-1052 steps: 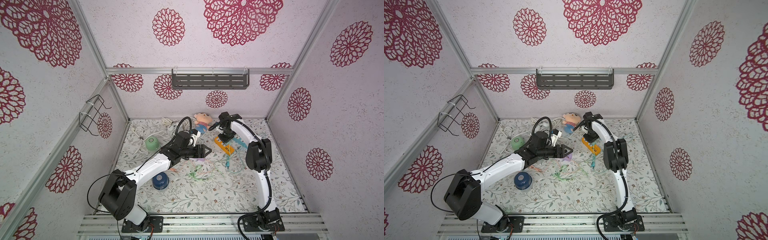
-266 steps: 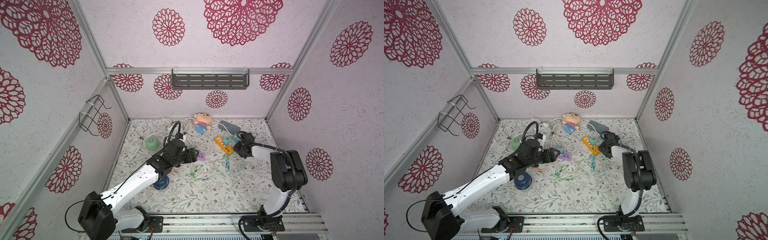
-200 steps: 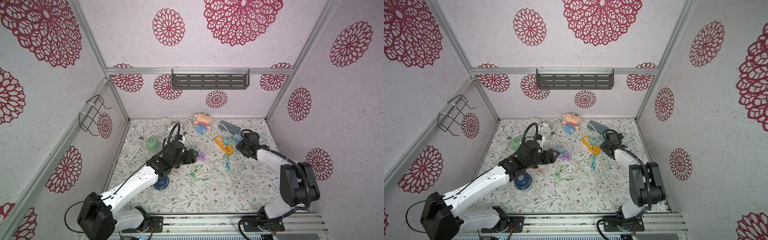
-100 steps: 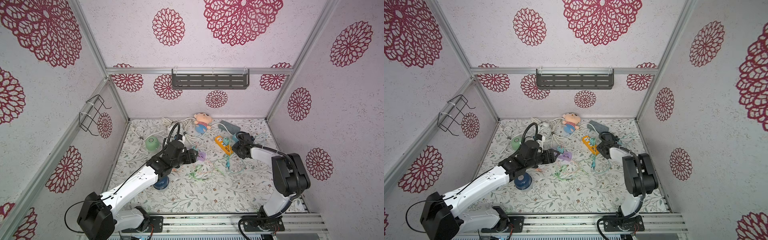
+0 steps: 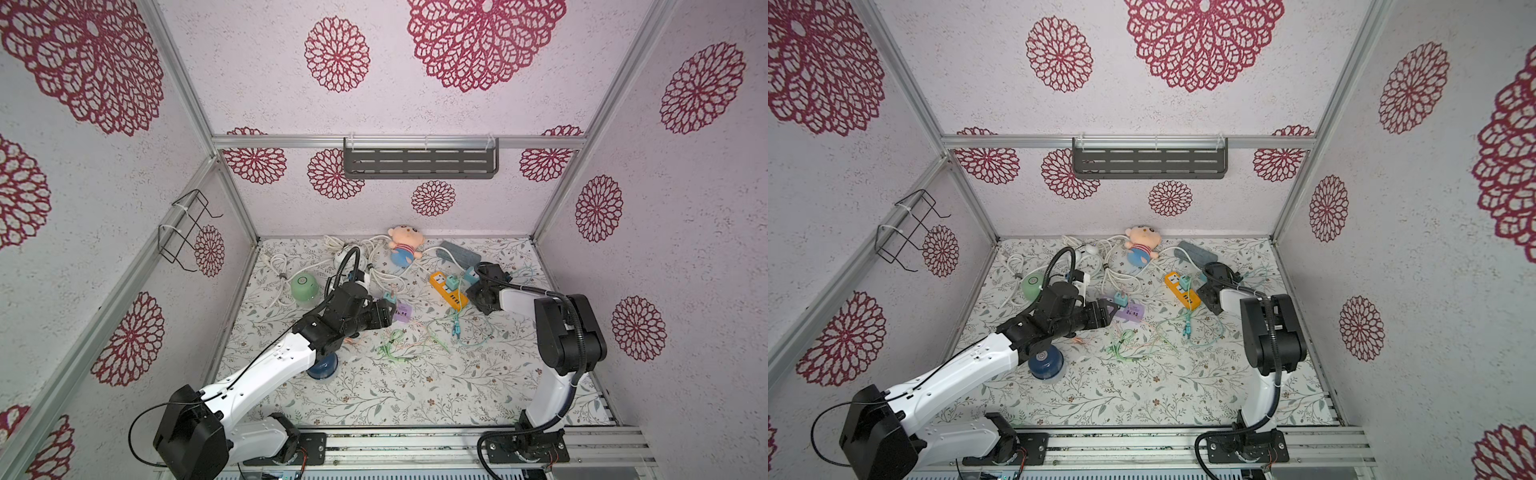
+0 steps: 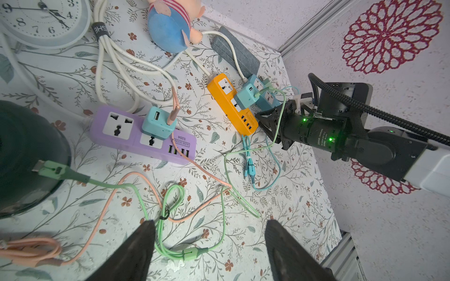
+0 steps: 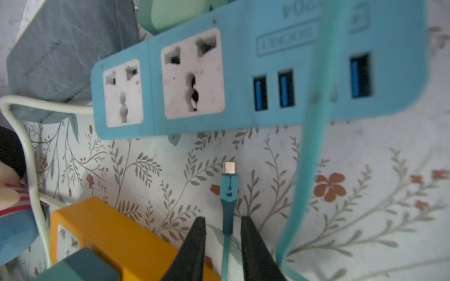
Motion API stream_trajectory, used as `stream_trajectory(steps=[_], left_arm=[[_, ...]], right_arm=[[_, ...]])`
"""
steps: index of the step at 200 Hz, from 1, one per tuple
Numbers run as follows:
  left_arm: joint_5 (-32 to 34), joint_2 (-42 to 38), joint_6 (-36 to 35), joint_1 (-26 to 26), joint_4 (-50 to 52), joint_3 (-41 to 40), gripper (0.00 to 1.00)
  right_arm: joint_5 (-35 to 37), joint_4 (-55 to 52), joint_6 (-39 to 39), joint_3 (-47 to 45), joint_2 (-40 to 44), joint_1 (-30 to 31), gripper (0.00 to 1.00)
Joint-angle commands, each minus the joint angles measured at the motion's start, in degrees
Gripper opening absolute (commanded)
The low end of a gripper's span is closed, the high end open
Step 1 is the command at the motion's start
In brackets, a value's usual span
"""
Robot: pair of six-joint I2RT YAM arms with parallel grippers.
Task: Charge the cordless meat grinders
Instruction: Pick up the charging cable from the center of the board.
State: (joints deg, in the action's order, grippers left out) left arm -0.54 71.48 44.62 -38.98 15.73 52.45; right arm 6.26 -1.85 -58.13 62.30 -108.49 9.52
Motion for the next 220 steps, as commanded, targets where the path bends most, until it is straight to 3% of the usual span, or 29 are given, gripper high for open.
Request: stream_trajectory(steps=[1, 41, 72, 121, 134, 168, 220], left_arm=[[1.01, -0.99, -0.22, -0.04, -0.24, 0.2, 0.75], [0.92, -1.08, -0.22, -0.04, 0.13, 0.58, 0.75], [-2.93, 0.41, -1.7, 1.71, 1.98, 3.83, 0.78], [-19.75, 7.34, -2.16, 7.11, 2.82, 14.52, 0.77], [-23.83, 9.64, -2.13, 7.53, 3.08, 18.46, 0.77], [-33.87, 15.68, 2.75, 8.65, 0.3, 26.32, 0.75], [-37.0, 18.87, 7.97, 8.09, -3.1, 27.5, 0.7]], right_arm=[[0.05, -0.03, 0.08, 0.63, -1.84, -0.28, 0.24], [-2.91, 2.33, 2.1, -0.89, -1.57, -0.23, 0.0], [-1.94, 0.71, 7.53, -3.18, 5.64, -0.33, 0.0], [-4.45, -4.02, 23.26, -6.69, 24.58, -0.31, 0.0], [-9.1, -3.64, 27.76, -7.81, 29.41, -0.35, 0.0], [-31.88, 1.07, 35.98, -11.47, 37.85, 1.75, 0.0], [-40.84, 1.21, 41.22, -11.82, 39.68, 10.74, 0.0]])
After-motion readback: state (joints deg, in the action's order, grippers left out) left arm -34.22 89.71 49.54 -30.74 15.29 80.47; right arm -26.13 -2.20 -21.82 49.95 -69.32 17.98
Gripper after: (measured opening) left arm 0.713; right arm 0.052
